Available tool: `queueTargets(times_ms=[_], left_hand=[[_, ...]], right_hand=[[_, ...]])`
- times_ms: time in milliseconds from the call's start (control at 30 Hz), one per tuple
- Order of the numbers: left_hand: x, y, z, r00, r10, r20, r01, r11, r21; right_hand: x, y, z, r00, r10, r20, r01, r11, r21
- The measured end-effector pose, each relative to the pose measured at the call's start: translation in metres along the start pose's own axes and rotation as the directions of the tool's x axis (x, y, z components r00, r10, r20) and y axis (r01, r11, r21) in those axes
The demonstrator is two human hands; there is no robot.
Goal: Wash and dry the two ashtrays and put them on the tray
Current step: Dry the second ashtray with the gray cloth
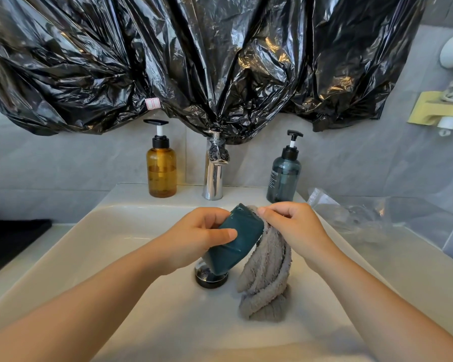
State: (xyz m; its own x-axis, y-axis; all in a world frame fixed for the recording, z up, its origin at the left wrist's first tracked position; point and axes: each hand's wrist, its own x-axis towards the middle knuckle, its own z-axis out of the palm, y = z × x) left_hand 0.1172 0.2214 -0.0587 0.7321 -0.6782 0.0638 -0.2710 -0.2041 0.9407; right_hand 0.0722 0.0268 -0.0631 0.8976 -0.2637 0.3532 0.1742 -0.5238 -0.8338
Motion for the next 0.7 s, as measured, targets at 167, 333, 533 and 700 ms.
queueTargets(times_ms=[167, 333, 533, 700], left_hand=[[-0.001, 0.004, -0.003, 0.999, 0.035, 0.006, -0.035, 0.999, -0.006], [-0.002, 0.001, -0.004, 0.999, 0.04, 0.0, -0.04, 0.999, 0.009], [-0.001, 0.001, -0.004, 0.997, 0.044, 0.057, -0.041, 0.998, -0.048], [-0.001, 0.002, -0.005, 0.997, 0.049, 0.06, -0.045, 0.997, -0.061]], right_hand=[[-0.002, -0.018, 0.005, 0.97, -0.244, 0.014, 0.244, 0.97, 0.01], [0.009, -0.01, 0.013, 0.994, -0.104, -0.037, 0.104, 0.995, 0.008], [0.005, 0.001, 0.008, 0.947, 0.239, 0.212, -0.31, 0.848, 0.43], [0.009, -0.001, 0.009, 0.934, 0.24, 0.263, -0.342, 0.813, 0.471]])
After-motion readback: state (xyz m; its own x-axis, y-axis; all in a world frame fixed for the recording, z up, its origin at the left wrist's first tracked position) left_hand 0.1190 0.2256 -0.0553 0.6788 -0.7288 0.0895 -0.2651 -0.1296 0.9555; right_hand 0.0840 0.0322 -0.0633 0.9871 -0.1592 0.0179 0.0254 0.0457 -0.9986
